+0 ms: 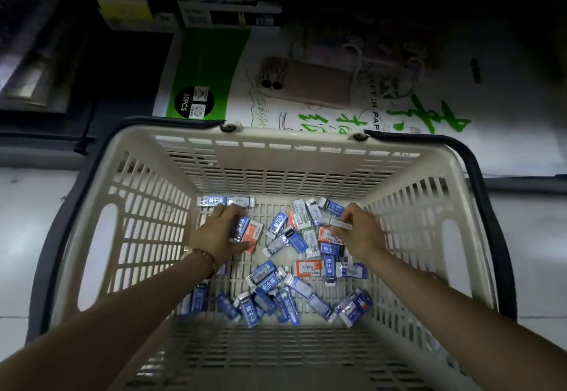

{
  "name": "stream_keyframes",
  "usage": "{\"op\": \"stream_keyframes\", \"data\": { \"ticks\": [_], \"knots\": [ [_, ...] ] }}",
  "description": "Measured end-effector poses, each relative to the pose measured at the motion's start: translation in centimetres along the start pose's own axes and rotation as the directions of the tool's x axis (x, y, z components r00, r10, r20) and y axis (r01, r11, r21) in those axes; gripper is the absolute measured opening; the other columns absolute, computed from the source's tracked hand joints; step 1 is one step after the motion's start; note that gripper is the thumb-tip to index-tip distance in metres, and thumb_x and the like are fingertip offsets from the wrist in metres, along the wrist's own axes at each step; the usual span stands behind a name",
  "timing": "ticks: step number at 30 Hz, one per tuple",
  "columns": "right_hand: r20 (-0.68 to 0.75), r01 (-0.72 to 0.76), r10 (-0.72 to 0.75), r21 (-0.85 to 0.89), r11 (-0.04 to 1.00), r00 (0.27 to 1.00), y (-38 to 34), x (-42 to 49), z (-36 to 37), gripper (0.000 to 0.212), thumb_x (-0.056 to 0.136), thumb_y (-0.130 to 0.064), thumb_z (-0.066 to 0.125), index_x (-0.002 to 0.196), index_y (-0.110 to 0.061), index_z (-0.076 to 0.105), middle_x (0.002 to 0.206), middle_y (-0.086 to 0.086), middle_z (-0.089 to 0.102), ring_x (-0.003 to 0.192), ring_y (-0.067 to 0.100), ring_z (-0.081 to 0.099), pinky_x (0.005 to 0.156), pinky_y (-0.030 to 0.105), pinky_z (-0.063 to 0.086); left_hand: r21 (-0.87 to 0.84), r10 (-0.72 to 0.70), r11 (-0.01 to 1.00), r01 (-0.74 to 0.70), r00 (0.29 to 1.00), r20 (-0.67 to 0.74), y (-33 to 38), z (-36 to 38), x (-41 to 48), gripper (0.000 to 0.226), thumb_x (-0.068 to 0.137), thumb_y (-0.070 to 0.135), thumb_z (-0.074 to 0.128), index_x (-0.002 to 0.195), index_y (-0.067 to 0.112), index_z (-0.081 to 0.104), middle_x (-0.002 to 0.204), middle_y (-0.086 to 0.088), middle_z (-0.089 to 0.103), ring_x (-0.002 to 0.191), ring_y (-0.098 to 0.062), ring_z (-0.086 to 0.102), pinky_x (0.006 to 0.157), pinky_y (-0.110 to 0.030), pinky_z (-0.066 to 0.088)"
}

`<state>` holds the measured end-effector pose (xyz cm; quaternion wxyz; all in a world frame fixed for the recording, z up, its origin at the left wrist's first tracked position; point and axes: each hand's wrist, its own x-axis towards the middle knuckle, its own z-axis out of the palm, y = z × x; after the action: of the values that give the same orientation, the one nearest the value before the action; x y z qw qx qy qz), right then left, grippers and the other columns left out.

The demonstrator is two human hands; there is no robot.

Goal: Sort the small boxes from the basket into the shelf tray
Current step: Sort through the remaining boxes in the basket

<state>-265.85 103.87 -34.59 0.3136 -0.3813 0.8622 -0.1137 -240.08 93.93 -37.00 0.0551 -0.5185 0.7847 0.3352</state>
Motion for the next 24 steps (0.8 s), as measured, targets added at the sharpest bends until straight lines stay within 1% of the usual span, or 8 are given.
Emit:
{"op": "stream_keyframes", "data": {
  "ticks": [5, 8, 12, 15, 16, 18, 22, 24],
  "knots": [
    [-0.02, -0.045, 0.061, 0.476, 0.878, 0.998, -1.3, -0.4, -0.2, 0.009, 0.084, -0.012, 0.069, 0.086, -0.012, 0.06, 0.083, 0.006, 0.067, 0.072, 0.016, 0.063, 0.062, 0.02, 0.05, 0.07, 0.09, 0.993, -0.097, 0.991, 0.095, 0.0, 0.1, 0.6, 0.064, 0.07, 0.05, 0.073, 0.127, 0.035, 0.048, 0.119, 0.004, 0.042, 0.103, -0.013, 0.05, 0.079, -0.027, 0.051],
    [0.118, -0.173, 0.126, 0.639, 0.75, 0.985, -2.2, -1.4, -0.1, 0.01, 0.087, -0.015, 0.066, 0.096, -0.015, 0.063, 0.088, 0.001, 0.067, 0.072, 0.003, 0.061, 0.055, 0.007, 0.047, 0.082, 0.139, 0.986, -0.145, 0.988, 0.065, -0.2, 0.2, 0.9, 0.064, 0.066, 0.048, 0.076, 0.122, 0.03, 0.051, 0.117, 0.0, 0.042, 0.105, -0.015, 0.044, 0.087, -0.027, 0.044],
    [0.312, -0.343, 0.156, 0.748, 0.568, 0.937, -3.0, -2.9, 0.1, 0.024, 0.089, -0.01, 0.061, 0.113, -0.012, 0.062, 0.1, 0.001, 0.067, 0.082, 0.011, 0.062, 0.069, 0.015, 0.052, 0.122, 0.168, 0.978, -0.17, 0.985, 0.026, -0.1, 0.6, 0.3, 0.057, 0.064, 0.049, 0.076, 0.111, 0.025, 0.052, 0.117, 0.002, 0.051, 0.108, -0.017, 0.044, 0.088, -0.028, 0.036],
    [0.366, -0.374, 0.116, 0.792, 0.482, 0.923, -3.8, -3.4, -0.3, 0.026, 0.089, -0.006, 0.059, 0.115, -0.011, 0.06, 0.093, -0.003, 0.065, 0.089, 0.016, 0.065, 0.071, 0.016, 0.055, -0.206, 0.07, 0.976, -0.073, 0.997, -0.019, 1.3, 0.0, -0.1, 0.028, 0.072, 0.031, 0.074, 0.089, 0.032, 0.052, 0.097, 0.006, 0.06, 0.091, -0.014, 0.058, 0.079, -0.028, 0.052],
    [0.366, -0.37, 0.1, 0.811, 0.453, 0.925, -4.1, -3.5, -0.5, 0.026, 0.088, -0.005, 0.059, 0.113, -0.011, 0.061, 0.091, -0.005, 0.066, 0.088, 0.015, 0.066, 0.069, 0.014, 0.055, -0.442, -0.007, 0.897, -0.006, 1.0, -0.028, 2.1, -0.4, -0.1, 0.021, 0.074, 0.024, 0.073, 0.084, 0.031, 0.055, 0.089, 0.006, 0.062, 0.081, -0.012, 0.06, 0.069, -0.023, 0.055],
    [0.372, -0.372, 0.071, 0.857, 0.357, 0.925, -4.5, -3.6, -0.8, 0.024, 0.087, -0.004, 0.06, 0.109, -0.013, 0.063, 0.087, -0.005, 0.071, 0.083, 0.01, 0.069, 0.066, 0.012, 0.054, -0.797, -0.126, 0.59, 0.126, 0.99, 0.063, 3.8, -1.2, 0.0, 0.01, 0.078, 0.019, 0.069, 0.087, 0.018, 0.065, 0.082, -0.002, 0.066, 0.072, -0.016, 0.062, 0.059, -0.019, 0.053],
    [0.407, -0.389, -0.008, 0.88, 0.273, 0.913, -5.3, -4.5, -0.6, 0.019, 0.084, -0.004, 0.062, 0.098, -0.015, 0.067, 0.087, -0.004, 0.075, 0.082, 0.007, 0.071, 0.067, 0.013, 0.054, -0.896, -0.052, 0.309, 0.32, 0.946, 0.32, 5.8, -2.2, 0.1, 0.023, 0.09, 0.032, 0.052, 0.102, 0.018, 0.066, 0.102, -0.015, 0.068, 0.087, -0.024, 0.065, 0.082, -0.037, 0.054],
    [0.439, -0.413, -0.038, 0.868, 0.275, 0.898, -5.5, -5.2, 0.2, 0.017, 0.083, -0.004, 0.063, 0.097, -0.012, 0.067, 0.09, 0.0, 0.075, 0.083, 0.009, 0.071, 0.068, 0.014, 0.054, -0.896, 0.01, 0.249, 0.369, 0.924, 0.383, 6.5, -2.3, -0.1, 0.046, 0.083, 0.05, 0.048, 0.104, 0.012, 0.064, 0.099, -0.01, 0.071, 0.088, -0.019, 0.069, 0.075, -0.031, 0.057]
  ]
}}
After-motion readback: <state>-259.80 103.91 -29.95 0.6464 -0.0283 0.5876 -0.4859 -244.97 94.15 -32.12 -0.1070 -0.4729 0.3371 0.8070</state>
